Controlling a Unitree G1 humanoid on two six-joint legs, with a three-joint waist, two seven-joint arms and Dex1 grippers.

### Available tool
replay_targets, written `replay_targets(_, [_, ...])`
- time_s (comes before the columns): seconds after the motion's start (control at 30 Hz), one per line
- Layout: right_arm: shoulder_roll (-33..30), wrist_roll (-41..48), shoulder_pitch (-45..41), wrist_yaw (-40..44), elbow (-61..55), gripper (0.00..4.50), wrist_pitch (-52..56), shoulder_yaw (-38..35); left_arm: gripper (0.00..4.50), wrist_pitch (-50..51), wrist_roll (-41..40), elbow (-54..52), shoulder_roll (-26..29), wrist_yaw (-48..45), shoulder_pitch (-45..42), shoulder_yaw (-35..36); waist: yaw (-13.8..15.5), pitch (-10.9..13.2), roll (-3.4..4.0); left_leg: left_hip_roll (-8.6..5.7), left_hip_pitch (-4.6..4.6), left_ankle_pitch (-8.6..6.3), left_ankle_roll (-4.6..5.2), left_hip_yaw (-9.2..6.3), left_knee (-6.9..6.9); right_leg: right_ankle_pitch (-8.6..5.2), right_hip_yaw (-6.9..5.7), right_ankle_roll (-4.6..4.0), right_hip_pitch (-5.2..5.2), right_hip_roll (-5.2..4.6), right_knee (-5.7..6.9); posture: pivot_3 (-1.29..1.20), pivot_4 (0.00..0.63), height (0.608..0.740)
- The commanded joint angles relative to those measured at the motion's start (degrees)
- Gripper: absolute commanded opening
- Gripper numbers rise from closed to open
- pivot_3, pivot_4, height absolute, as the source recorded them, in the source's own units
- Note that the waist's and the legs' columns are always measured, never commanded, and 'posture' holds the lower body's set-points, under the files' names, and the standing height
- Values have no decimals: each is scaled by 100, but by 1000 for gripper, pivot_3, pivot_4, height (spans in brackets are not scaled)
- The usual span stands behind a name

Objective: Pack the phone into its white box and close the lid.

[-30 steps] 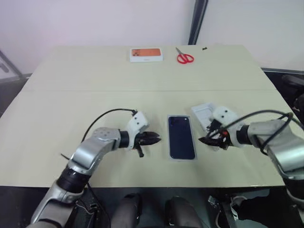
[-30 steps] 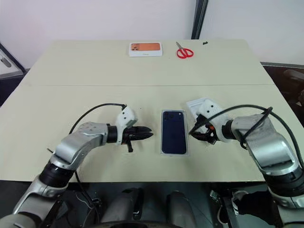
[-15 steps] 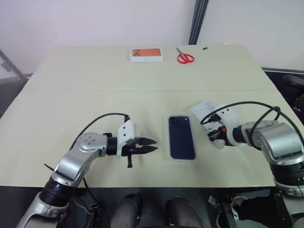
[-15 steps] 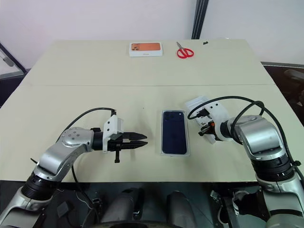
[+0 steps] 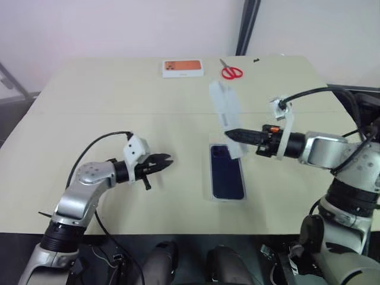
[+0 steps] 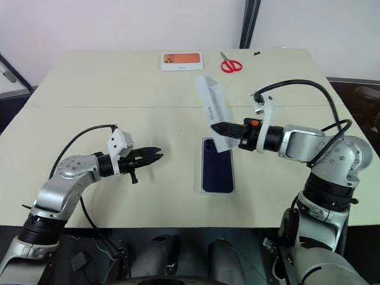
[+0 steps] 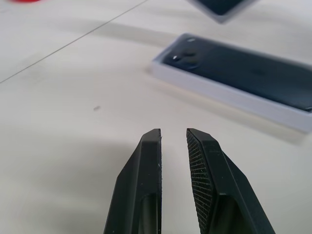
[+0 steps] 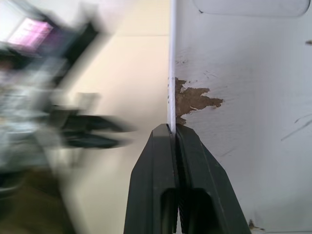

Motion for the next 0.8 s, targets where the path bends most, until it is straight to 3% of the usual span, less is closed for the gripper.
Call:
replay_targets(0.03, [-129, 3776, 916, -2589, -226, 37, -1635, 1290, 876, -268, 146, 121, -34, 154, -277, 166, 7, 0, -2, 1, 0, -1, 3, -1, 1, 0, -1, 0, 2, -2, -1, 0, 150, 740])
replay_targets(0.07, [-47, 4170, 1199, -2997, -458, 37, -2064, 1653, 876, -293, 173, 166, -62, 184, -338, 151, -12, 1, -3, 2, 0, -3, 7, -1, 4, 0, -1, 1, 7, -3, -5, 0, 150, 740])
replay_targets(0.17, [548, 4236, 1893, -3847, -1114, 37, -2934, 2274, 876, -353, 271, 234, -178, 267, -502, 54, -130, 1, -2, 1, -3, -4, 11, 1, 10, -1, -1, 2, 9, -2, -2, 0, 150, 740])
replay_targets(0.33, [1268, 4236, 2495, -5576, -1463, 37, -3880, 2583, 876, -304, 377, 234, -405, 264, -678, -191, -162, 0, 0, 2, 0, -5, 11, -2, 9, -1, 1, 4, 2, 7, 7, 0, 150, 740])
replay_targets(0.43, [1169, 4236, 2471, -5809, -1423, 919, -3906, 2465, 876, -277, 466, 182, -527, 205, -708, -449, -141, 0, 1, 0, -1, -5, 11, -1, 10, -1, 4, 4, 2, 6, 6, 0, 150, 740])
replay_targets(0.47, [1065, 4236, 2401, -5748, -1406, 1434, -3860, 2412, 876, -274, 491, 165, -571, 196, -716, -527, -133, 0, 1, 0, -1, -5, 11, 0, 12, -1, 4, 4, 1, 6, 5, 0, 150, 740])
replay_targets(0.6, [-299, 4236, 1648, -4881, -1069, 3464, -3249, 2177, 876, -234, 561, 119, -819, 190, -811, -835, -124, 4, 7, -1, 0, -5, 12, 2, 14, -1, 5, 4, 5, 6, 3, 0, 150, 740])
replay_targets(0.67, [-1321, 4164, 1159, -4446, -842, 3464, -2857, 2167, 876, -173, 597, 126, -1009, 235, -902, -992, -117, 4, 8, 0, 0, -6, 14, 3, 15, -2, 3, 3, 7, 7, 1, 0, 150, 740])
replay_targets(0.8, [-2660, 2461, 609, -2839, -598, 3464, -2368, 2282, 876, -117, 717, 135, -1364, 276, -1036, -1327, -113, 4, 8, 0, -1, -9, 18, 3, 13, -2, 1, 4, 14, 7, -8, 0, 150, 740])
